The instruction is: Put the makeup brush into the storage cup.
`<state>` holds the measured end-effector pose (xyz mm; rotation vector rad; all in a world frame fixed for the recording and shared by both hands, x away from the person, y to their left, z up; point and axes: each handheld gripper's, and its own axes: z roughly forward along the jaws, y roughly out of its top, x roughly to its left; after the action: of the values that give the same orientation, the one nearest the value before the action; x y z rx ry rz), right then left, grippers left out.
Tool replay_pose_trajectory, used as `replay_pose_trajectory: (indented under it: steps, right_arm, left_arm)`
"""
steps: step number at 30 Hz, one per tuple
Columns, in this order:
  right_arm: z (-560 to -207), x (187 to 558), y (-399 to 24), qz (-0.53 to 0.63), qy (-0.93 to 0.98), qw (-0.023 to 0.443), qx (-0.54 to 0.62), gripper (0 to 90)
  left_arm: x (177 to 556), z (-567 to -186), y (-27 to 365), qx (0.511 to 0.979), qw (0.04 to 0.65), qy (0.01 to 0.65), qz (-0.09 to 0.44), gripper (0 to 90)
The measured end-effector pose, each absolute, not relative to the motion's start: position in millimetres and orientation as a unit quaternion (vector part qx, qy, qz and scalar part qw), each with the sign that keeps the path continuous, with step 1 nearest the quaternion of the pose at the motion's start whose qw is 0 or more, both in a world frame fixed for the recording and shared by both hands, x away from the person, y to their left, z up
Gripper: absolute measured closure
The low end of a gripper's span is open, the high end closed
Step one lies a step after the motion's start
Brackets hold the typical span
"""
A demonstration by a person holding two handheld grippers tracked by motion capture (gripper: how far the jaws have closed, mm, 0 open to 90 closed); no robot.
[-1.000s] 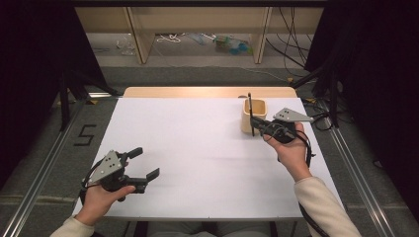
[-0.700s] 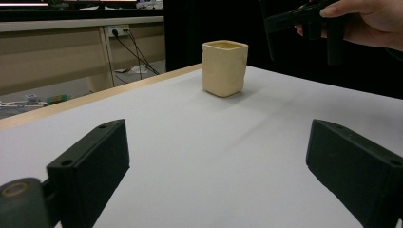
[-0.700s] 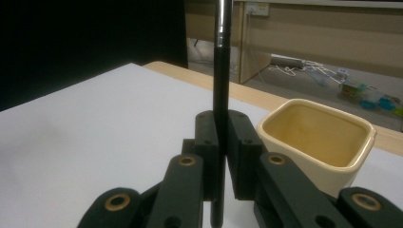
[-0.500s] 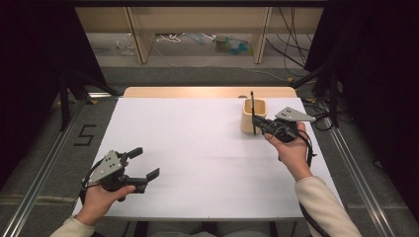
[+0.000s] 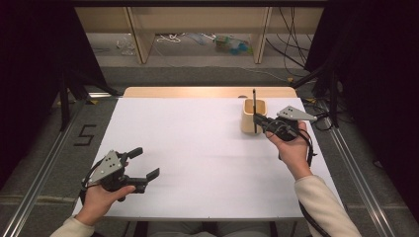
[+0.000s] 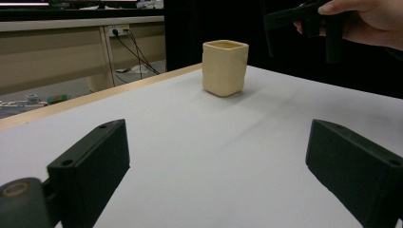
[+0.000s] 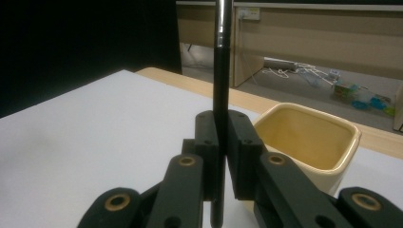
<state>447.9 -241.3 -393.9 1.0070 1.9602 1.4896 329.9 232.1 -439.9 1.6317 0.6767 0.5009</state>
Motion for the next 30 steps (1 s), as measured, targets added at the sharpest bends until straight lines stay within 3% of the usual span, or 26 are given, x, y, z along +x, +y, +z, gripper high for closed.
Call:
replay_pose_trajectory:
  steps: [30]
  right_arm:
    - [-391.6,453.3,-242.9,0.554,0.698,0.251,0.378,84.4]
  left_arm:
    - [330.0,-439.6,232.3,0.705,0.608,0.293,0.218,7.1]
